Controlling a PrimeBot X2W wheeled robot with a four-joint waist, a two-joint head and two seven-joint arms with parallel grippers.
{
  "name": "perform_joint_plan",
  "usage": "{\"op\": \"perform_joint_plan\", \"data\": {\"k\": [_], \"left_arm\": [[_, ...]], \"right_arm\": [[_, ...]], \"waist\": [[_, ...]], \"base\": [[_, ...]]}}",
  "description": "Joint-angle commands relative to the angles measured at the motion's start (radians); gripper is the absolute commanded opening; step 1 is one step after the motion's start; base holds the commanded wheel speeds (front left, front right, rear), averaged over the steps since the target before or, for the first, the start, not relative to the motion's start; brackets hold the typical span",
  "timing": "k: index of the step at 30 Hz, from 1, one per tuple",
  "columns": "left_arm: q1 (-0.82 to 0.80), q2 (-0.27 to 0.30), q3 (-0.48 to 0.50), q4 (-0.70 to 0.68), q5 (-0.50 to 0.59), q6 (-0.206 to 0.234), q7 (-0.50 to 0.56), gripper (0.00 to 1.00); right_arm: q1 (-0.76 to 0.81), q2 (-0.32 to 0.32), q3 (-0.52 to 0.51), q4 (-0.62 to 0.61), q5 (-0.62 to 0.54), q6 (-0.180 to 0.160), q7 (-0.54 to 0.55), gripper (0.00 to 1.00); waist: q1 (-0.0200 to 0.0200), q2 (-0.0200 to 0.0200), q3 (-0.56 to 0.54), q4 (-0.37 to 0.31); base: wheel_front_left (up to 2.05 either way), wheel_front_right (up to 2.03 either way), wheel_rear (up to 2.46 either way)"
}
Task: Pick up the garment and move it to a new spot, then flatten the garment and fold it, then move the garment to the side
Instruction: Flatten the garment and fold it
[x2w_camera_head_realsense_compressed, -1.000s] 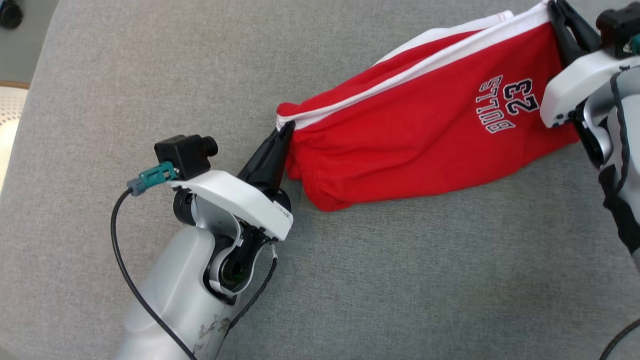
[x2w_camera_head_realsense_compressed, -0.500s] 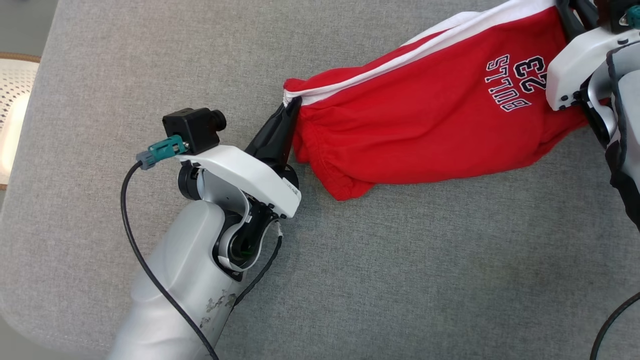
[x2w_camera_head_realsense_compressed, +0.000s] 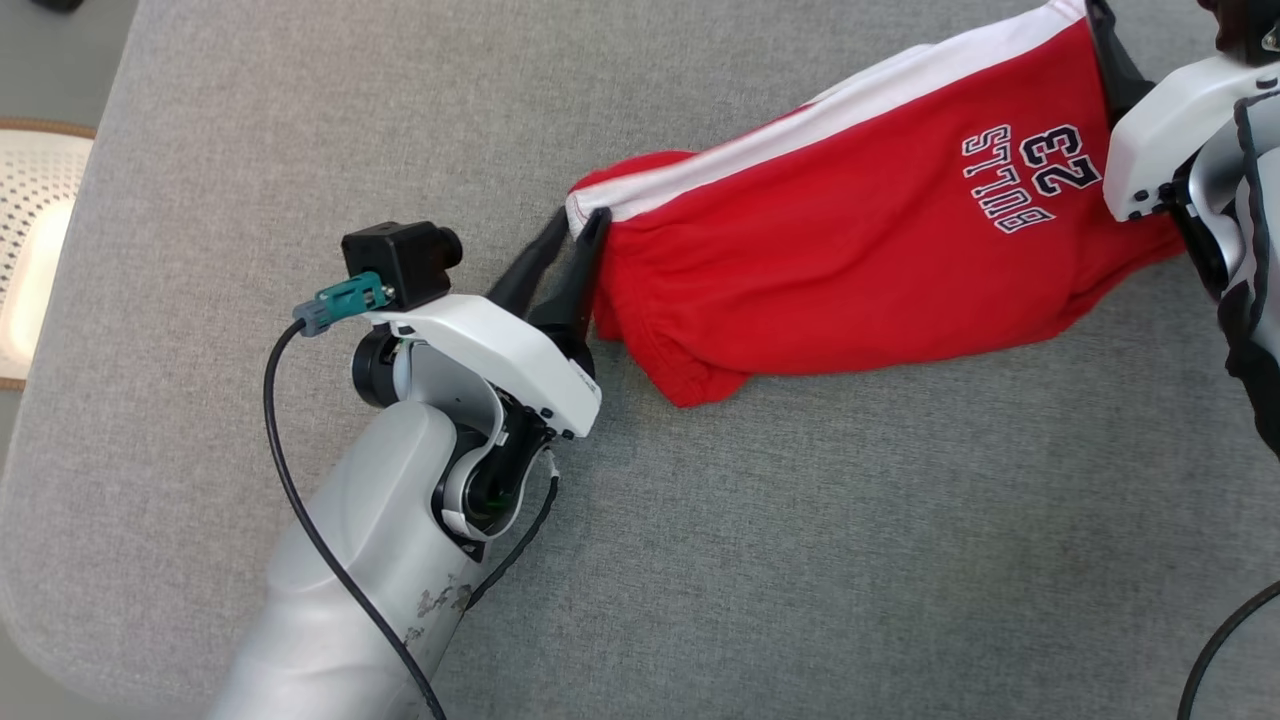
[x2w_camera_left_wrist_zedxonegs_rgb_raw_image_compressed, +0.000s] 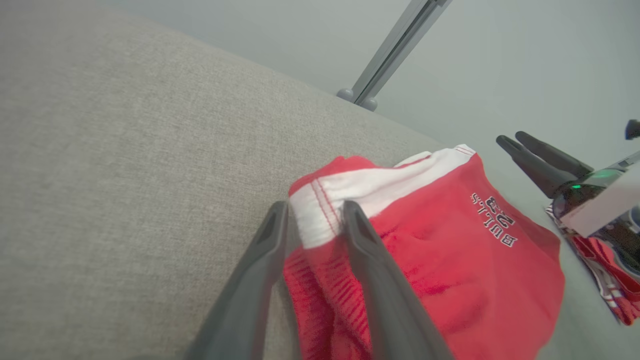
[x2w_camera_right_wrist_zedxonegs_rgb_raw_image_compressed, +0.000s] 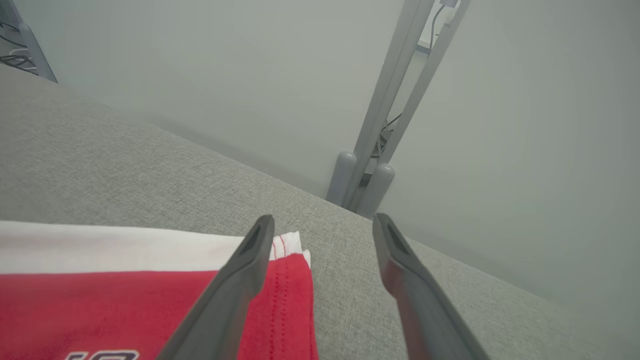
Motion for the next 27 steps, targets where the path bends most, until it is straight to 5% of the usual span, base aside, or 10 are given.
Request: {"op": "perform_joint_plan", "data": {"k": [1, 14, 22, 27], "left_arm": [[-0.003, 0.007, 0.006, 0.009, 0.0, 0.011, -0.009, 1.0], [0.143, 0.128, -0.013, -0.013, 0.18, 0.152, -0.193, 1.0], [0.343, 0.171, 0.004, -0.194, 0.296, 0.256, -0.231, 1.0], [0.466, 0.18, 0.012, -0.3, 0.385, 0.279, -0.232, 1.0]], "right_arm": [[0.022, 0.001, -0.015, -0.013, 0.003, 0.0, -0.009, 1.0], [0.302, 0.092, -0.115, -0.277, -0.03, 0.0, -0.007, 1.0], [0.48, 0.134, -0.158, -0.407, -0.012, 0.0, -0.007, 1.0], [0.581, 0.144, -0.184, -0.455, 0.001, 0.0, -0.007, 1.0]], "waist": [[0.0, 0.0, -0.017, -0.011], [0.0, 0.0, -0.192, -0.08], [0.0, 0.0, -0.291, -0.122], [0.0, 0.0, -0.352, -0.123]], "base": [[0.0, 0.0, 0.0], [0.0, 0.0, 0.0], [0.0, 0.0, 0.0], [0.0, 0.0, 0.0]]}}
